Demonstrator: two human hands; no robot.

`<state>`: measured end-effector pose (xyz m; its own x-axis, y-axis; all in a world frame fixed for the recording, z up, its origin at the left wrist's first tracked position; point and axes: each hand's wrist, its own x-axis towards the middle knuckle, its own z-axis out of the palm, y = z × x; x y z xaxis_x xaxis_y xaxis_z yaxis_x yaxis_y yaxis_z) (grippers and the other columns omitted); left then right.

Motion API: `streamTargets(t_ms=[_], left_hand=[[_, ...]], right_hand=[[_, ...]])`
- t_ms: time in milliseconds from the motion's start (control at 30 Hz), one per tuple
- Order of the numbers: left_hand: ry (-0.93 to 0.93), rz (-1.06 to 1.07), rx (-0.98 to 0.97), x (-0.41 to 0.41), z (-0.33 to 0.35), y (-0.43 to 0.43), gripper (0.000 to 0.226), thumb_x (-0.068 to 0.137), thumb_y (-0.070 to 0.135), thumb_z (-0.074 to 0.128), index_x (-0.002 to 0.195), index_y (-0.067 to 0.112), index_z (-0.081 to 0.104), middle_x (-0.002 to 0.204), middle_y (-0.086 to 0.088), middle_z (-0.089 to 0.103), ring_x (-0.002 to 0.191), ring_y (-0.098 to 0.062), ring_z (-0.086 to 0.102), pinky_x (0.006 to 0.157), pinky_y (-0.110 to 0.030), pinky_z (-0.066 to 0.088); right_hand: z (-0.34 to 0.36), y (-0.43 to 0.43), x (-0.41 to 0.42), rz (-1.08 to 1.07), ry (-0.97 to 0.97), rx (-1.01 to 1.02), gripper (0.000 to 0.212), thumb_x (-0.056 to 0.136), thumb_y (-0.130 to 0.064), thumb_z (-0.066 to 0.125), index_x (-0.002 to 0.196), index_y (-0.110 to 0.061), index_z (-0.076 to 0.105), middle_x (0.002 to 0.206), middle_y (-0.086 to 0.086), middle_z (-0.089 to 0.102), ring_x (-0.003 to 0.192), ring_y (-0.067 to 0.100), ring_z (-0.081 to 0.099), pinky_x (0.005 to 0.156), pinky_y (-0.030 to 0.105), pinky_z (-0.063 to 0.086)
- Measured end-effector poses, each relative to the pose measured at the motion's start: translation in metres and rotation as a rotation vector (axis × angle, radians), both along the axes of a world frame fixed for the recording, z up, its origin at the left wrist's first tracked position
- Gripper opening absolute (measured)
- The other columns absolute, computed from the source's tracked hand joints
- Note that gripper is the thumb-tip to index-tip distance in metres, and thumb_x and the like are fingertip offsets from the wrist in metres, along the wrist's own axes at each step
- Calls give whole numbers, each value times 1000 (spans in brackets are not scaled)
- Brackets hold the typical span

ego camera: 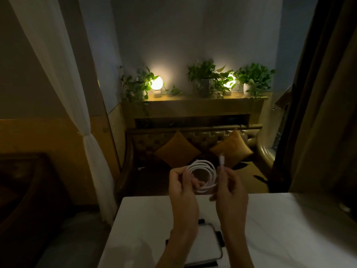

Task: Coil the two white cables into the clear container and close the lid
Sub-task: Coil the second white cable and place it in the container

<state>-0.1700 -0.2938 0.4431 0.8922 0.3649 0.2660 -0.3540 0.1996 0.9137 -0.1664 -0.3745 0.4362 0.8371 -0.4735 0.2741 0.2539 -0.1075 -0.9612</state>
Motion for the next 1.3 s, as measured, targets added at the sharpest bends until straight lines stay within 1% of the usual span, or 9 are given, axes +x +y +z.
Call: streamTargets(t_ms=[233,367,600,767,900,1067,1133,1200,1300], left_hand=[[-7,16,82,8,5,10,24,101,19,39,86,25,57,60,12,55,53,1,51,55,-13,50],[74,-14,120,7,-1,2,22,102,23,38,87,23,55,67,2,54,52,1,53,54,-10,49],[114,38,147,6,-4,2,20,101,25,38,87,23,53,79,2,60,61,8,59,56,-6,48],[92,16,149,2,-2,-2,19,101,21,40,90,23,55,87,2,66,75,-4,67,61,-16,55],[109,-33,226,0,1,-4,20,101,17,40,92,20,58,88,1,66,78,-10,67,68,-23,58],[110,-148,419,-10,-10,3,27,97,9,49,87,33,58,92,9,69,88,-6,67,76,-26,60],[201,-332,483,-17,-20,-4,41,95,1,50,82,40,56,81,21,70,77,5,66,68,-11,55],[394,-414,319,-19,-28,-8,30,97,2,47,79,23,59,75,7,66,63,-5,61,57,-13,53],[462,-205,62,-9,-35,8,20,99,14,47,87,10,63,70,-6,60,56,-13,56,53,-24,52]], right_hand=[[17,-39,-1,617,199,-249,27,98,-16,50,92,-28,74,62,-12,66,43,1,43,41,13,36],[21,-40,-1,558,89,-145,26,94,-11,54,102,-24,75,87,-4,76,69,1,65,62,13,52],[11,-38,-3,459,81,13,33,98,-9,49,129,-15,59,105,4,74,92,11,72,69,18,58],[10,-17,-11,311,-149,-466,38,91,-14,63,123,-33,60,119,-10,65,107,5,61,83,18,54],[1,0,-6,86,-299,-675,40,81,0,73,117,-16,69,126,17,58,114,34,56,85,44,57],[-3,1,-5,-29,-282,-632,49,83,-29,55,109,11,65,115,34,62,109,47,55,95,55,45],[11,5,-5,71,-380,-663,46,89,-34,46,105,3,68,106,20,69,102,36,62,90,49,47],[24,1,-2,94,-462,-638,27,89,-24,47,103,-11,67,103,5,67,99,23,62,87,39,49],[26,-20,0,1,-384,-409,14,92,-29,55,102,-22,60,99,-2,64,92,19,63,82,31,53]])
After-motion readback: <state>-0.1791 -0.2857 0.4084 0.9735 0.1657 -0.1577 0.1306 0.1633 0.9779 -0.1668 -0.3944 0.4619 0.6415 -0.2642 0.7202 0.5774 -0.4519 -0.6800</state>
